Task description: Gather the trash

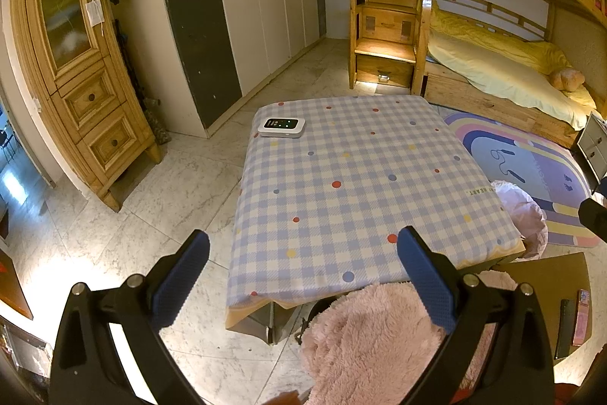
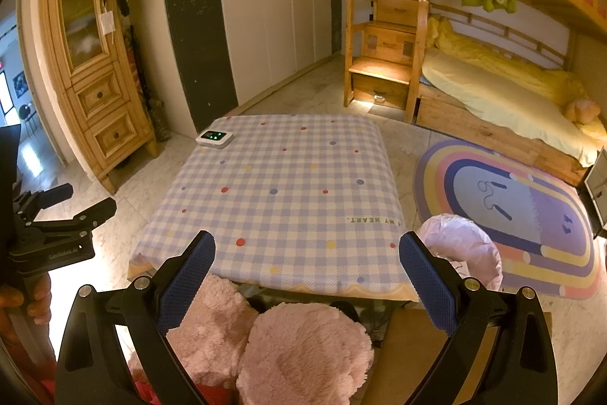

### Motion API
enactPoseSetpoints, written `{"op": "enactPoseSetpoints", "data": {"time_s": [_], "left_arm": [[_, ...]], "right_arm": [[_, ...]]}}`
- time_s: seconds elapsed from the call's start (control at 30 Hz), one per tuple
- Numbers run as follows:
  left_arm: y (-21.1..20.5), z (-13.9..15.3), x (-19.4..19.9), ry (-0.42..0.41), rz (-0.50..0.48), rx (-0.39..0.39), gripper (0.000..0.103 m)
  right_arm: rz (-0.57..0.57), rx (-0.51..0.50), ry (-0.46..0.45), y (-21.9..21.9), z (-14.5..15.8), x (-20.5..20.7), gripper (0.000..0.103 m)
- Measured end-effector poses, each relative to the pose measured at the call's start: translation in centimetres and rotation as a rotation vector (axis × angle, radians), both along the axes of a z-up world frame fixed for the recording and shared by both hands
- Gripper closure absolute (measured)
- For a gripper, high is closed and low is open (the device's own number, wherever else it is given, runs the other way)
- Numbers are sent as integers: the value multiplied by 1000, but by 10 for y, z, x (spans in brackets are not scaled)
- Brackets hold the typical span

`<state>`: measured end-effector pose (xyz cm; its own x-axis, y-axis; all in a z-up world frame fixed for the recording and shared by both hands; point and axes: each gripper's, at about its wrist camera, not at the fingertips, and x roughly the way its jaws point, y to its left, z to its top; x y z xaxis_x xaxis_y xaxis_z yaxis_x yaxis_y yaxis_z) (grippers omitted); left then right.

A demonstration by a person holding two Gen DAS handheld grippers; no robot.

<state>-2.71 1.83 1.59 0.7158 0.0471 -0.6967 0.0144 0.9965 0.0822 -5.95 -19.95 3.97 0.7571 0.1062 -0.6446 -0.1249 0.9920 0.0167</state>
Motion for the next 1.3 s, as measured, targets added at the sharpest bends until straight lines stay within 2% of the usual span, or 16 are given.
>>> {"op": "enactPoseSetpoints", "data": {"time_s": [1.03,1.17,1.3], "left_arm": [[1,1,5,8,-7,-8,7],[-3,0,7,-4,-33,-4,7],[-8,-9,13,23,-42,-5,7]], "right_arm": [[-5,6,6,0,-4,2,7],[-20,21,7,-8,-10,3,7],[-78,18,-15,-33,-21,7,7]]}}
